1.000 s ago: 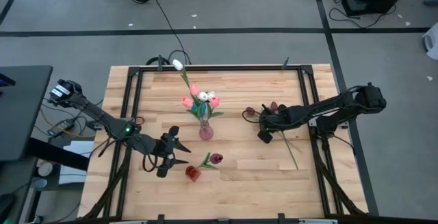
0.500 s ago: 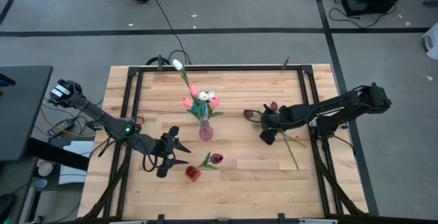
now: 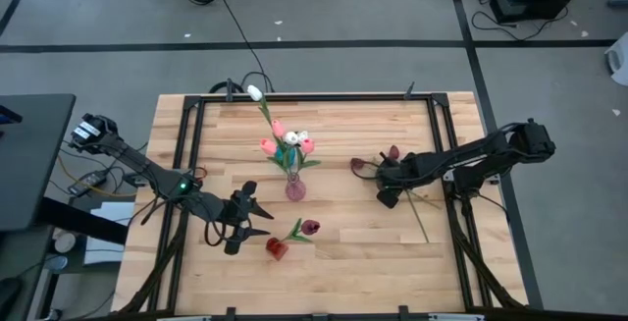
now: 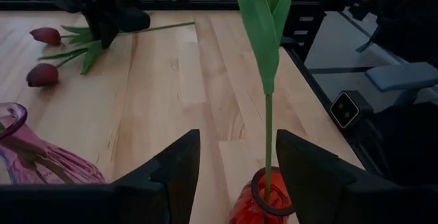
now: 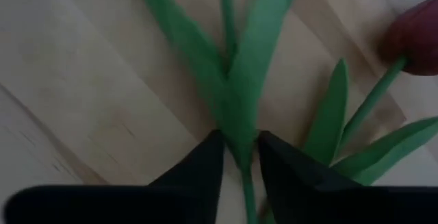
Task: Sort flowers into vase by color
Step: Put the left red tulip into the red vase
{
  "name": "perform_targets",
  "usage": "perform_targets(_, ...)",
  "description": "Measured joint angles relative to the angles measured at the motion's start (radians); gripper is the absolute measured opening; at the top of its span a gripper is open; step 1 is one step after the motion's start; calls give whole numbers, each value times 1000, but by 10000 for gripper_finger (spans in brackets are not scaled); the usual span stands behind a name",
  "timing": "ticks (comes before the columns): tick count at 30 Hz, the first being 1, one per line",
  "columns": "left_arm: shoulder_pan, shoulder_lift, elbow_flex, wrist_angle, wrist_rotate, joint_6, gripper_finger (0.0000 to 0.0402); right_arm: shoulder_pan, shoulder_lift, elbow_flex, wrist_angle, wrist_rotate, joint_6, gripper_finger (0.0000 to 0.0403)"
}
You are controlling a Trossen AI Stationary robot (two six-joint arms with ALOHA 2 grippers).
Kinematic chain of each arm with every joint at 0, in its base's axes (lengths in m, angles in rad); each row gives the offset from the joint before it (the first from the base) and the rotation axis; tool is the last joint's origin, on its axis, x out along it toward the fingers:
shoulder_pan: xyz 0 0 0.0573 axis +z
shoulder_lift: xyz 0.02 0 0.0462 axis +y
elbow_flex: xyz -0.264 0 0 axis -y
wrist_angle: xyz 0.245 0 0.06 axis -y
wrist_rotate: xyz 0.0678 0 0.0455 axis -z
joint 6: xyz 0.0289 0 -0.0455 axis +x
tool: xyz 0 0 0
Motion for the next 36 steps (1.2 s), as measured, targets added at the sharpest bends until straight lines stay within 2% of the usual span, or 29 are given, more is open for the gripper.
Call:
perform_targets(7, 0, -26, 0, -33, 20, 23, 197, 2, 1, 11, 2, -25, 0, 18)
perform_targets(11, 2, -47, 0, -10, -52, 26, 197, 34, -62, 48, -3, 4, -30, 21)
perform_targets(15, 4, -33, 0, 85, -179, 47, 197, 93, -150, 93, 64, 80, -81, 26)
perform_targets(19, 27, -5, 0, 202, -302, 51, 197, 161, -239, 109, 260, 199, -166, 17)
perform_targets(22, 50, 23, 0, 315, -307, 51, 197, 205, -280, 109, 433, 274, -271, 19)
perform_targets(25, 72, 57, 15, 347, -263, 51, 197, 243, -299, 109, 624, 312, -393, 25)
perform_targets(31, 105, 152, 108, 347, -161, 103, 197, 287, -255, 109, 952, 315, -594, 23)
perform_targets(36, 168, 169, 200, 267, -162, 150, 197, 286, -168, 109, 1221, 249, -726, 25)
